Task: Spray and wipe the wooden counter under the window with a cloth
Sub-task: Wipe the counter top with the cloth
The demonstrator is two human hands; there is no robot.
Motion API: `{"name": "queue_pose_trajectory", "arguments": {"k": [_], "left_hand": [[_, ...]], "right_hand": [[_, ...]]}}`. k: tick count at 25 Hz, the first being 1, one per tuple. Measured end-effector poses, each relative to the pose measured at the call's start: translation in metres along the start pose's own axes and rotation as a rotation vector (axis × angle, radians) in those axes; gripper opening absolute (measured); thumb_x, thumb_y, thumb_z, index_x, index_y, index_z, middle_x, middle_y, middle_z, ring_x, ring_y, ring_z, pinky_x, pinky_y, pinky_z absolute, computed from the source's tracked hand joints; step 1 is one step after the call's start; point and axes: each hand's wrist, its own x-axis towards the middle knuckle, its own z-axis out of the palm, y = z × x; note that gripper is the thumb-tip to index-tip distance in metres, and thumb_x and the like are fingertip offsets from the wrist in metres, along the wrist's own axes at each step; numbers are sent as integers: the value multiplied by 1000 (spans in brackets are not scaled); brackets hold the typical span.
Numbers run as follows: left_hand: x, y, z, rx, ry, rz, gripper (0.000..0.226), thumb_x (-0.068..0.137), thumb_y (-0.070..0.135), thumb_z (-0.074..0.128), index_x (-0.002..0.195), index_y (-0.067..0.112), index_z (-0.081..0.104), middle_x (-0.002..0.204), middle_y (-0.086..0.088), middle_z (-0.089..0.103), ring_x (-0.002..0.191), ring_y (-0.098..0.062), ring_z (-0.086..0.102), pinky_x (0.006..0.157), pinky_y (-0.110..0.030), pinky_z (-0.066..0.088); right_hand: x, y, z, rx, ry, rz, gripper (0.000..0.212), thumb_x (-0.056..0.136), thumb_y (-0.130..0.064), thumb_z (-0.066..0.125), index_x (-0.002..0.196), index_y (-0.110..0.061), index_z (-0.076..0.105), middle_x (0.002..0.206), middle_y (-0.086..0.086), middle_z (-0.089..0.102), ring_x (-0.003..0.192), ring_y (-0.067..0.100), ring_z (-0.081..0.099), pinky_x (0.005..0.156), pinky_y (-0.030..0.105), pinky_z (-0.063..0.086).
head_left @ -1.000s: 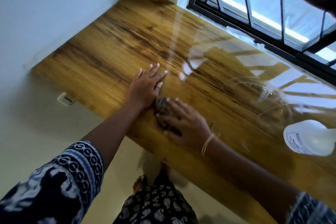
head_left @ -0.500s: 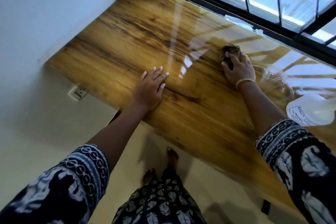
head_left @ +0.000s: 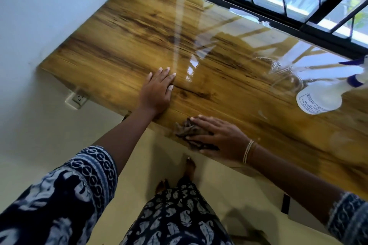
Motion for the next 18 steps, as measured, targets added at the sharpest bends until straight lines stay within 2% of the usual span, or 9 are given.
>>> {"name": "queue_pose_trajectory", "arguments": {"k": [1, 3, 7, 9, 10, 12, 15, 17, 18], "left_hand": [[-1, 0, -1, 1, -5, 0, 49, 94, 30, 35, 142, 21, 44, 153, -3, 36, 145, -22, 26, 116, -44, 18], [-2, 3, -1, 17, -5, 9, 50, 94, 30, 35, 142, 20, 45, 153, -3, 37, 144, -22, 27, 116, -44, 18], [-2, 4, -1, 54, -12, 71, 52, 92, 35, 39, 140, 17, 46, 152, -5, 39, 143, -22, 30, 116, -44, 22], [2, 8, -1, 58, -15, 117, 57, 90, 40, 37, 139, 13, 47, 151, -8, 39, 143, -23, 31, 115, -44, 24], [5, 10, 0, 47, -23, 130, 59, 89, 43, 35, 138, 12, 48, 151, -9, 39, 143, -24, 31, 115, -45, 25], [13, 20, 4, 20, -35, 133, 63, 88, 46, 33, 137, 10, 49, 150, -10, 41, 142, -25, 33, 115, -45, 24], [29, 52, 17, -9, -52, 153, 65, 87, 47, 32, 136, 9, 51, 149, -11, 42, 141, -26, 34, 115, -45, 22], [40, 73, 27, -44, -81, 163, 64, 87, 47, 32, 136, 9, 51, 149, -11, 42, 141, -26, 33, 116, -44, 20], [52, 84, 33, -55, -94, 172, 63, 88, 46, 33, 136, 9, 50, 149, -11, 41, 142, -26, 32, 116, -44, 19]], "right_hand": [[-5, 20, -3, 3, 15, 79, 49, 93, -54, 45, 139, -39, 46, 157, 7, 30, 140, 32, 35, 109, 48, 38], [-14, 73, -14, 7, 67, 422, 51, 92, -55, 42, 141, -41, 41, 157, 9, 27, 137, 36, 36, 105, 51, 40], [-28, 184, -30, 18, 141, 1098, 54, 96, -57, 38, 145, -35, 35, 158, 11, 22, 141, 38, 27, 112, 54, 30], [-24, 203, -37, 97, 159, 1301, 56, 95, -59, 34, 145, -35, 34, 158, 12, 22, 143, 36, 24, 114, 53, 25], [-19, 198, -40, 118, 150, 1327, 55, 95, -59, 33, 145, -36, 33, 158, 12, 21, 143, 36, 22, 114, 53, 25], [-13, 161, -37, 82, 143, 1177, 51, 96, -56, 36, 144, -40, 33, 158, 11, 21, 143, 37, 22, 112, 53, 29], [-15, 68, -23, 57, 146, 636, 48, 92, -52, 49, 139, -41, 45, 157, 7, 28, 142, 33, 27, 111, 48, 35], [-29, 16, -1, 46, 60, 274, 48, 93, -56, 46, 138, -42, 48, 157, 7, 29, 143, 31, 28, 114, 44, 31], [-36, 16, 4, 29, 3, 159, 48, 94, -58, 44, 139, -42, 47, 158, 7, 27, 145, 29, 27, 115, 43, 29]]}}
